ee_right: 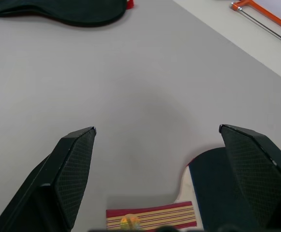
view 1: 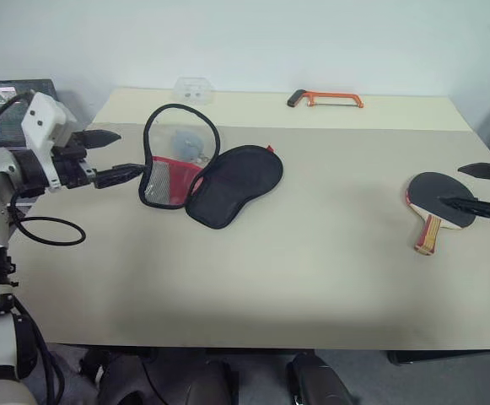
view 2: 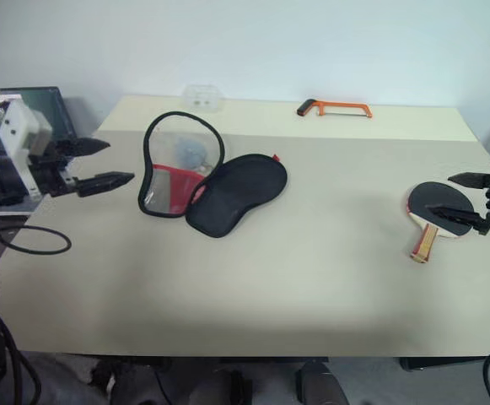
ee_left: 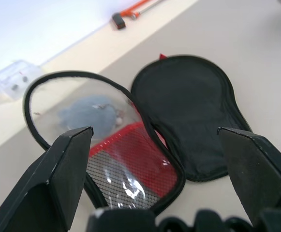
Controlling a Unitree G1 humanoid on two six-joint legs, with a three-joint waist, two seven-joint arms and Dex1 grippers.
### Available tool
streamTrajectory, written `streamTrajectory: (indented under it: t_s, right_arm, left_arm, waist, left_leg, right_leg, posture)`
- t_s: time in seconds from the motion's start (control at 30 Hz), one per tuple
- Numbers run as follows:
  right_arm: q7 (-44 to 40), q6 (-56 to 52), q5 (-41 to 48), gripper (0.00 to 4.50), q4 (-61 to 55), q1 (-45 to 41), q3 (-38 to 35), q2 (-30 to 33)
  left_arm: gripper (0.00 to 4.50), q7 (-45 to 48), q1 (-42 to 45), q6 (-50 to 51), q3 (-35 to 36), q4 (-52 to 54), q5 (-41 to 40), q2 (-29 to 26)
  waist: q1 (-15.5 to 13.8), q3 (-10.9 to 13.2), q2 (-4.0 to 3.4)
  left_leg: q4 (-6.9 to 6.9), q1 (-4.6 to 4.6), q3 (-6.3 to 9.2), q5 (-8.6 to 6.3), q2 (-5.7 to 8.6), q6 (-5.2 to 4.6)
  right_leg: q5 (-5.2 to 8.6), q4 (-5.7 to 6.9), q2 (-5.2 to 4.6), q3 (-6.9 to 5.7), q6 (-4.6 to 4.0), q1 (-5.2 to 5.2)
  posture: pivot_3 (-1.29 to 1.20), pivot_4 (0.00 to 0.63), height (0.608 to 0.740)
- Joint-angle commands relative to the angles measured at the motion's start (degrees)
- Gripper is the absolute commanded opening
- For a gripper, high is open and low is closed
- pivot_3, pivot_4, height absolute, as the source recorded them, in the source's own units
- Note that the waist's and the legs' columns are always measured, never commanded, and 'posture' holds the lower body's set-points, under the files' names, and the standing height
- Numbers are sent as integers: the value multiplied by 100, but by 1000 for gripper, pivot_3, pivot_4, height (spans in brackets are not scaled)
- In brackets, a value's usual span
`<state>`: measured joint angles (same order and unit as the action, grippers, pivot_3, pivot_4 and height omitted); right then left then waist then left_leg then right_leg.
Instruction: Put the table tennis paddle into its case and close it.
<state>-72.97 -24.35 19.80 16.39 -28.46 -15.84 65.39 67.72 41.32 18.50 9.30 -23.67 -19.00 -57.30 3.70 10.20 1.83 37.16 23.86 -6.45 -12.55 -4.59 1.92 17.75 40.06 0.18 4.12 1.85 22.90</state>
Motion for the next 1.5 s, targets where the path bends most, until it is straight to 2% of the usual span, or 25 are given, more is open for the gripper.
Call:
streamTrajectory:
  t_s: [0.03,0.27,0.37,0.57,0.7,0.8,0.87,0.93,1.0,1.23,1.5]
  right_arm:
    - [36,-155,165,4484,-254,-8,-239,194]
    - [87,-134,156,4484,-167,-281,-112,165]
    - [136,-68,140,4484,-213,-329,-87,90]
    - [357,-181,304,4484,-741,193,-422,-26]
    - [491,-115,323,4484,-752,318,-468,-98]
    - [607,-312,426,4484,-1137,470,-512,-182]
    - [913,-340,296,4484,-1181,568,-502,-249]
    - [1686,-328,-169,4484,-1076,514,-302,-418]
    - [2154,-622,-220,4484,-1045,430,-260,-664]
    - [2418,-787,-137,4484,-1600,751,-238,-984]
    - [2548,-941,-76,4484,-1830,838,-231,-1006]
  left_arm:
    - [4500,-13,-83,-39,193,109,-59,-61]
    - [4500,-371,-12,-54,125,50,48,117]
    - [4500,-693,406,-206,-60,-524,363,266]
    - [4500,-2066,1583,-271,-302,-2446,1087,831]
    - [4500,-2501,1857,-254,-452,-2853,1335,1243]
    - [4500,-2297,1993,-347,-472,-2936,1319,1418]
    - [4500,-2125,1962,-334,-475,-2827,1316,1392]
    - [4500,-2051,1912,-326,-459,-2756,1326,1348]
    - [4500,-2226,1961,-303,-392,-2897,1345,1361]
    - [4500,-3113,2314,-377,-278,-3716,1452,1581]
    - [4500,-4253,2524,-429,-160,-4751,1537,2361]
  waist:
    - [-3,0,0]
    - [-38,0,0]
    - [-60,-1,1]
    - [-125,-1,1]
    - [-138,-1,1]
    - [-146,-1,1]
    - [-132,-1,1]
    - [-119,-1,1]
    - [-111,-1,2]
    - [-145,-1,2]
    - [-192,-3,5]
  left_leg:
    - [0,0,0,0,0,0]
    - [3,1,1,0,0,-1]
    - [4,1,1,0,2,-1]
    - [5,5,1,-1,4,-1]
    - [8,17,-2,0,2,0]
    - [17,31,-1,11,1,19]
    - [18,37,-2,12,-2,21]
    - [21,36,-1,13,-3,22]
    - [30,37,-2,13,-4,23]
    - [75,52,1,11,0,19]
    - [80,53,1,0,3,1]
  right_leg:
    - [0,0,0,0,0,0]
    - [0,2,0,0,0,1]
    - [0,2,2,-2,0,0]
    - [0,0,6,-2,0,0]
    - [0,-1,5,3,1,13]
    - [0,6,7,-1,0,25]
    - [0,5,12,-1,0,28]
    - [0,5,13,1,0,28]
    - [0,9,13,1,0,28]
    - [3,42,13,-4,6,31]
    - [4,54,12,-9,6,30]
  posture:
    - [0,150,740]
    - [0,150,740]
    - [0,150,740]
    - [0,150,740]
    - [0,150,740]
    - [0,150,740]
    - [0,150,740]
    - [0,150,740]
    - [0,150,740]
    - [0,150,740]
    - [0,150,740]
